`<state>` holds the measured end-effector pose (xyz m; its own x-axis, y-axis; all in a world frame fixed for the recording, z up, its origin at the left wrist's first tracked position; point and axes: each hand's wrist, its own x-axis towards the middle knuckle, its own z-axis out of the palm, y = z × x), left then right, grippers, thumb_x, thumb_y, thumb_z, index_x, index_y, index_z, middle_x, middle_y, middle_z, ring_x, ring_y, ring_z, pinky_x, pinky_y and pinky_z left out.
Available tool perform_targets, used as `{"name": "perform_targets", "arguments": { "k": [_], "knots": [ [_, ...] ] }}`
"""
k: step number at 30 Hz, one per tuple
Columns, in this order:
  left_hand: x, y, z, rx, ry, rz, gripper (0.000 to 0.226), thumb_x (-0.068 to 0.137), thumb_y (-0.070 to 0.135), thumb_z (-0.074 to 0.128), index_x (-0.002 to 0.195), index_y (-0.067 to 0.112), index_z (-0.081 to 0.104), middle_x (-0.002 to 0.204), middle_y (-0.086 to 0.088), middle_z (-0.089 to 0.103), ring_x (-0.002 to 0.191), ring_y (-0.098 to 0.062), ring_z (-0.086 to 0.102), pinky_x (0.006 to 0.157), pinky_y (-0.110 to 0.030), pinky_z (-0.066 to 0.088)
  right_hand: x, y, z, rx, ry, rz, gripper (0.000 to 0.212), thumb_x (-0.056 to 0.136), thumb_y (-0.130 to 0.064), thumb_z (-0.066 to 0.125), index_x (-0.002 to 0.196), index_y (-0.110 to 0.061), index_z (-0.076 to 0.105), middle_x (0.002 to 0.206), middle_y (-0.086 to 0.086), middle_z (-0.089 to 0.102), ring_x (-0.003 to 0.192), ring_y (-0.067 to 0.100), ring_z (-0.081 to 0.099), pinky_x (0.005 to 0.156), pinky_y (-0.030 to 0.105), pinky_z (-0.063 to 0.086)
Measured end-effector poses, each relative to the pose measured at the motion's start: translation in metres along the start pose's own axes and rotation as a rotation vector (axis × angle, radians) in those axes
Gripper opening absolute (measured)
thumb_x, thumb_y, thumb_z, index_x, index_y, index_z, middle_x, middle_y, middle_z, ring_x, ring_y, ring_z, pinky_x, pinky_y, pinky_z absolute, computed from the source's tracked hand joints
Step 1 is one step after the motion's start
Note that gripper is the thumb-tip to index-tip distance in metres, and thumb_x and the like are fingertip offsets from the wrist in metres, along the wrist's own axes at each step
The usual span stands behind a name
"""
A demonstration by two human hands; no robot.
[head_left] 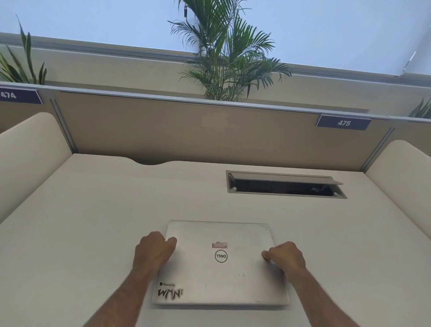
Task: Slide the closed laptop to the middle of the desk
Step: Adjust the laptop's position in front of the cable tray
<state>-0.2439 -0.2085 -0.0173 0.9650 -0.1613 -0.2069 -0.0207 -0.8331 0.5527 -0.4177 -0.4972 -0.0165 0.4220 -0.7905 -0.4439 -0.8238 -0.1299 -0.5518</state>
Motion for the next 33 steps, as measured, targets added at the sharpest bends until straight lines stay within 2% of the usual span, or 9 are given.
{"name": "perform_targets", "arguments": {
  "k": [3, 10, 13, 15, 18, 21, 27, 30, 33],
  "knots": [
    [0.002, -0.001, 0.002, 0.015, 0.005, -0.001, 0.026, 0.076, 0.032, 0.055, 0.057, 0.015, 0.049, 0.059, -0.001, 0.057, 0.054, -0.019, 0.05, 0.052, -0.03, 0.032, 0.002, 0.0, 0.001, -0.024, 0.002, -0.003, 0.033, 0.061, -0.026, 0.074, 0.083, -0.003, 0.069, 0.072, 0.006, 0.07, 0.065, 0.02, 0.064, 0.051, 0.026, 0.039],
    [0.002, -0.002, 0.003, 0.069, -0.029, 0.025, 0.027, 0.079, 0.037, 0.053, 0.069, 0.013, 0.055, 0.074, -0.005, 0.064, 0.072, -0.028, 0.059, 0.061, -0.033, 0.037, 0.003, -0.003, 0.0, -0.085, 0.01, -0.035, 0.025, 0.063, -0.025, 0.075, 0.072, -0.004, 0.065, 0.065, 0.004, 0.067, 0.059, 0.018, 0.062, 0.049, 0.024, 0.04],
    [0.0, -0.003, 0.004, 0.057, -0.018, 0.053, 0.037, 0.083, 0.044, 0.051, 0.064, 0.012, 0.05, 0.073, -0.011, 0.065, 0.081, -0.034, 0.065, 0.06, -0.033, 0.037, -0.002, -0.004, -0.002, -0.093, 0.011, -0.069, 0.023, 0.062, -0.026, 0.075, 0.062, -0.01, 0.059, 0.057, 0.001, 0.06, 0.054, 0.02, 0.058, 0.049, 0.025, 0.038],
    [-0.003, -0.003, 0.005, 0.062, 0.011, 0.072, 0.05, 0.085, 0.055, 0.048, 0.074, 0.007, 0.059, 0.085, -0.014, 0.07, 0.087, -0.034, 0.066, 0.066, -0.035, 0.043, -0.007, -0.006, -0.002, -0.108, 0.029, -0.103, 0.03, 0.062, -0.032, 0.075, 0.061, -0.014, 0.051, 0.057, -0.001, 0.056, 0.053, 0.019, 0.055, 0.049, 0.025, 0.037],
    [-0.007, 0.002, 0.006, 0.199, 0.082, 0.161, 0.058, 0.084, 0.065, 0.043, 0.104, 0.014, 0.062, 0.104, -0.005, 0.066, 0.099, -0.028, 0.061, 0.082, -0.039, 0.052, -0.016, -0.012, 0.004, -0.185, 0.152, -0.19, 0.041, 0.067, -0.044, 0.072, 0.091, -0.015, 0.056, 0.09, 0.001, 0.063, 0.079, 0.022, 0.062, 0.059, 0.029, 0.043],
    [-0.01, 0.012, 0.01, 0.326, 0.13, 0.352, 0.064, 0.088, 0.063, 0.044, 0.132, 0.017, 0.051, 0.129, -0.002, 0.058, 0.117, -0.025, 0.052, 0.092, -0.04, 0.047, -0.024, -0.024, 0.014, -0.23, 0.251, -0.334, 0.063, 0.075, -0.049, 0.07, 0.125, -0.014, 0.055, 0.121, 0.005, 0.06, 0.114, 0.027, 0.058, 0.083, 0.036, 0.049],
    [-0.027, 0.039, 0.017, 0.347, 0.217, 0.628, 0.069, 0.086, 0.06, 0.048, 0.135, 0.011, 0.052, 0.132, -0.005, 0.059, 0.126, -0.026, 0.05, 0.104, -0.041, 0.042, -0.041, -0.046, 0.037, -0.208, 0.281, -0.689, 0.061, 0.081, -0.045, 0.071, 0.13, -0.013, 0.056, 0.128, 0.004, 0.061, 0.121, 0.027, 0.054, 0.103, 0.04, 0.043],
    [-0.037, 0.045, 0.023, 0.373, 0.181, 0.665, 0.075, 0.089, 0.062, 0.042, 0.144, 0.011, 0.043, 0.148, -0.007, 0.048, 0.14, -0.027, 0.037, 0.117, -0.045, 0.028, -0.047, -0.047, 0.048, -0.251, 0.273, -0.844, 0.064, 0.083, -0.045, 0.069, 0.134, -0.009, 0.056, 0.137, 0.008, 0.059, 0.13, 0.028, 0.05, 0.111, 0.039, 0.038],
    [-0.045, 0.044, 0.032, 0.419, 0.141, 0.655, 0.081, 0.092, 0.066, 0.029, 0.153, 0.014, 0.028, 0.162, -0.006, 0.027, 0.151, -0.024, 0.016, 0.123, -0.047, 0.011, -0.049, -0.041, 0.059, -0.39, 0.218, -0.9, 0.077, 0.092, -0.055, 0.053, 0.151, -0.008, 0.037, 0.159, 0.012, 0.036, 0.15, 0.027, 0.026, 0.124, 0.04, 0.019]
  ]
}}
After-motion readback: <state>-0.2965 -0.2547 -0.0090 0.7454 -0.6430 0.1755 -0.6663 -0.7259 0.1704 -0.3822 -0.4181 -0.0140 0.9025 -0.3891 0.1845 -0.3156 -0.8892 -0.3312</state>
